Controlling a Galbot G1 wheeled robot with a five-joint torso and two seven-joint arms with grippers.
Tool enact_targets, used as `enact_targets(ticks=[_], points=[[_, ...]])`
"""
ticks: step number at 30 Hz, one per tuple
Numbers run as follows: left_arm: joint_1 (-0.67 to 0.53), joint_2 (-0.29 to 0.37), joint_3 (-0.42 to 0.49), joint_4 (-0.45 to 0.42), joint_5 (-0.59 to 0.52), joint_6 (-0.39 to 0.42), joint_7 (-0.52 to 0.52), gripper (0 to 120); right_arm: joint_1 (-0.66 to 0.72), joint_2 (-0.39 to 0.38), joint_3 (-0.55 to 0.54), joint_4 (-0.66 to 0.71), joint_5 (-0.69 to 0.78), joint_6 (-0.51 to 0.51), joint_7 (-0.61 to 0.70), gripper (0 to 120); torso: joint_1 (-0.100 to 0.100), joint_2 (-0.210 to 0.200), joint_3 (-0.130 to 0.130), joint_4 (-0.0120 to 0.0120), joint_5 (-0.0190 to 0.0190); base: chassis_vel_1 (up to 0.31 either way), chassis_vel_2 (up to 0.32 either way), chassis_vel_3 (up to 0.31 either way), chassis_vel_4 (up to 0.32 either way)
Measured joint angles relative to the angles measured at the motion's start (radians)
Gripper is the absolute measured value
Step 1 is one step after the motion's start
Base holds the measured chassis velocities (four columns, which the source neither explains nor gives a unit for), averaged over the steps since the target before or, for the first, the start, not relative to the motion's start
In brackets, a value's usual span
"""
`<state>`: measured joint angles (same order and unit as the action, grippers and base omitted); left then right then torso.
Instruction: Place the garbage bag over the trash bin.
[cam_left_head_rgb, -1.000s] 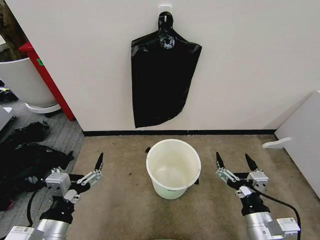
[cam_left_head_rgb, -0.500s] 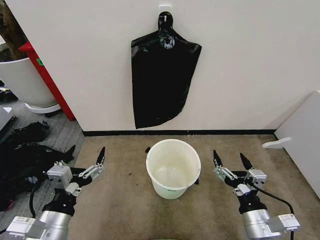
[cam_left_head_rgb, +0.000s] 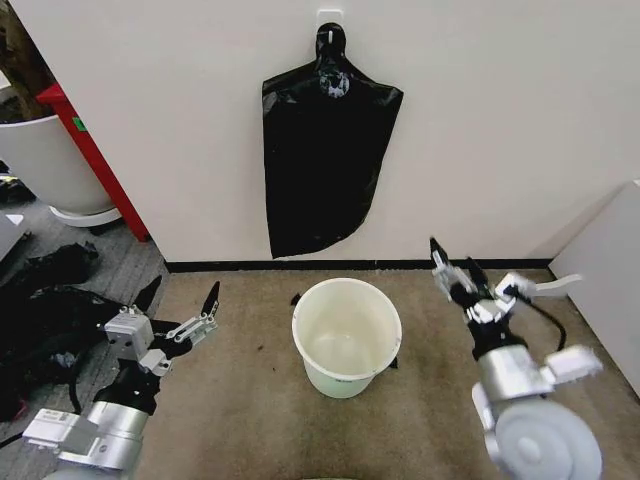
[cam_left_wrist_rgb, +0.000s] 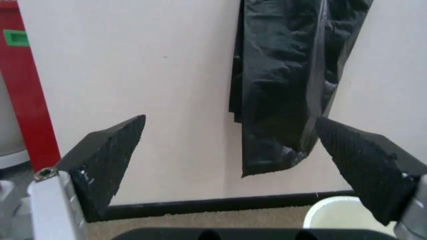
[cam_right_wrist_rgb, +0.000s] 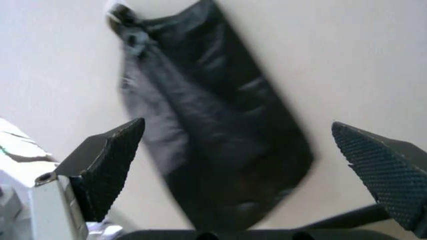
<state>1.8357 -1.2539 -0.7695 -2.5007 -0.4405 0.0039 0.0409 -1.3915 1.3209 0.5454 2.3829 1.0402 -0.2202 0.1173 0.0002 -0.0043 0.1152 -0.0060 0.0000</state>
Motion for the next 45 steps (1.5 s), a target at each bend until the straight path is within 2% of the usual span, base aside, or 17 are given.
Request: enact_targets(ticks=[3, 7, 11, 14, 19, 27, 31, 45], points=[[0.005, -0.004, -0.004, 0.000, -0.021, -0.018, 0.000, 100, 0.098, -0.039, -0.037, -0.014, 0.194, -0.002, 0.057, 100, 0.000, 0.000, 0.000, 0.0001, 0.0001, 0.000, 0.000, 0.000, 0.000], [0.005, -0.005, -0.005, 0.000, -0.029, -0.030, 0.000, 100, 0.208, -0.052, -0.087, -0.055, 0.304, 0.024, 0.091, 100, 0.000, 0.000, 0.000, 0.0001, 0.0001, 0.000, 0.000, 0.000, 0.000], [0.011, -0.005, -0.007, 0.001, -0.027, -0.032, 0.000, 100, 0.338, -0.036, -0.163, -0.153, 0.347, 0.070, 0.113, 100, 0.000, 0.000, 0.000, 0.0002, 0.0001, 0.000, 0.000, 0.000, 0.000], [0.018, -0.005, -0.008, 0.001, -0.023, -0.032, 0.000, 100, 0.384, -0.019, -0.183, -0.188, 0.371, 0.077, 0.131, 100, 0.000, 0.000, 0.000, 0.0001, 0.0001, 0.000, 0.000, 0.000, 0.000], [0.038, -0.013, -0.009, 0.001, -0.006, -0.032, 0.000, 100, 0.546, 0.034, -0.228, -0.271, 0.455, 0.092, 0.204, 100, 0.000, 0.000, 0.000, 0.0001, -0.0001, 0.000, 0.000, 0.000, 0.000], [0.045, -0.023, -0.008, 0.001, 0.006, -0.038, 0.001, 100, 0.747, 0.100, -0.275, -0.381, 0.494, 0.103, 0.226, 100, 0.000, 0.000, 0.000, 0.0002, -0.0001, 0.000, 0.000, 0.000, 0.000], [0.048, -0.029, -0.007, 0.001, 0.012, -0.040, 0.004, 100, 0.806, 0.136, -0.277, -0.438, 0.494, 0.104, 0.226, 100, 0.000, 0.000, 0.000, 0.0002, -0.0001, 0.000, 0.000, 0.000, 0.000], [0.047, -0.039, -0.007, 0.001, 0.029, -0.045, 0.012, 100, 0.909, 0.189, -0.321, -0.610, 0.456, 0.100, 0.186, 100, 0.000, 0.000, 0.000, 0.0001, 0.0000, 0.000, 0.000, 0.000, 0.000]])
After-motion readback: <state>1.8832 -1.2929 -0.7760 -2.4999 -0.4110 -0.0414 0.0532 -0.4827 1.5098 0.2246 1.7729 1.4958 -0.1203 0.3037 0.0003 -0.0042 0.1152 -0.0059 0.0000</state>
